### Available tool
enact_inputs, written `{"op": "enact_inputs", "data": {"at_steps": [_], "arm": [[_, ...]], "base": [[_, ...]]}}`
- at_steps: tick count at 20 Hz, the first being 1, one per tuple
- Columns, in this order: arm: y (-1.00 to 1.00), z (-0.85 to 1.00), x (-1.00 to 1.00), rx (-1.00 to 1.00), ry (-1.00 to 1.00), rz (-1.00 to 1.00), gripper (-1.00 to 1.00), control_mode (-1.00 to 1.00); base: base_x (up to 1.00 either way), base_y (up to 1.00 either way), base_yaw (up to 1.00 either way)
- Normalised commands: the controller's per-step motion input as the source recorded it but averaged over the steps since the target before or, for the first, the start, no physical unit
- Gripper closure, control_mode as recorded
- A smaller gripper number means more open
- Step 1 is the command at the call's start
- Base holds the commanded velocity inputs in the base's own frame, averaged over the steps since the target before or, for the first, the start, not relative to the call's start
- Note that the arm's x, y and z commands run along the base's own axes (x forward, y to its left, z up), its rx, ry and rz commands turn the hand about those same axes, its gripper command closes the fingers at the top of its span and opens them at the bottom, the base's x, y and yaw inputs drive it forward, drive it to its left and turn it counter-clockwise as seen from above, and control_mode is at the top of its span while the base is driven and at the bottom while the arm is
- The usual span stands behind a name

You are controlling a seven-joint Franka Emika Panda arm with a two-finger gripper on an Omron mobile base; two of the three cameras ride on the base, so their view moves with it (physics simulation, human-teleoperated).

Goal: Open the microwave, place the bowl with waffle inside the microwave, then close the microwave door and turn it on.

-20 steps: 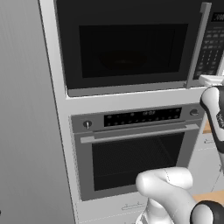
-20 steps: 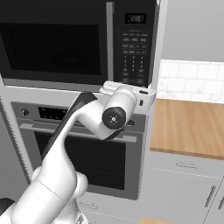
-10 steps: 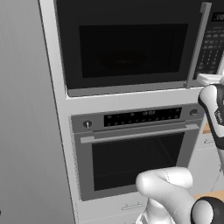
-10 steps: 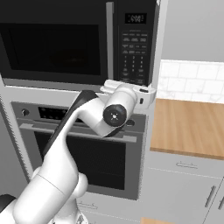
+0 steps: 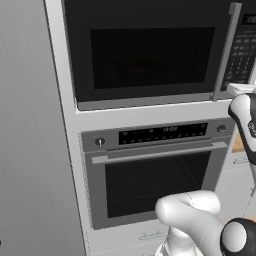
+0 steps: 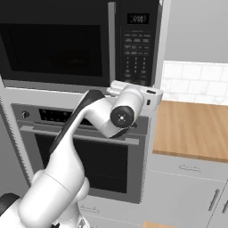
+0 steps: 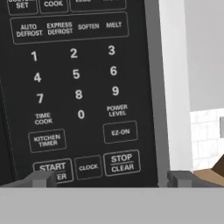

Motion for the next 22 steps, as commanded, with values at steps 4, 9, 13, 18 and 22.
{"op": "enact_inputs", "data": {"at_steps": [4,9,13,18,22], "arm": [[-0.04,-0.10,0.00,0.00,0.00,0.00,-1.00,-1.00],[0.00,-0.07,0.00,0.00,0.00,0.00,-1.00,-1.00],[0.01,0.00,0.01,0.00,0.00,0.00,-1.00,-1.00],[0.00,0.00,0.03,0.00,0.01,0.00,-1.00,-1.00],[0.01,0.00,0.04,0.00,0.02,0.00,-1.00,-1.00]], "base": [[0.00,0.00,0.00],[0.00,0.00,0.00],[0.00,0.00,0.00],[0.00,0.00,0.00],[0.00,0.00,0.00]]}}
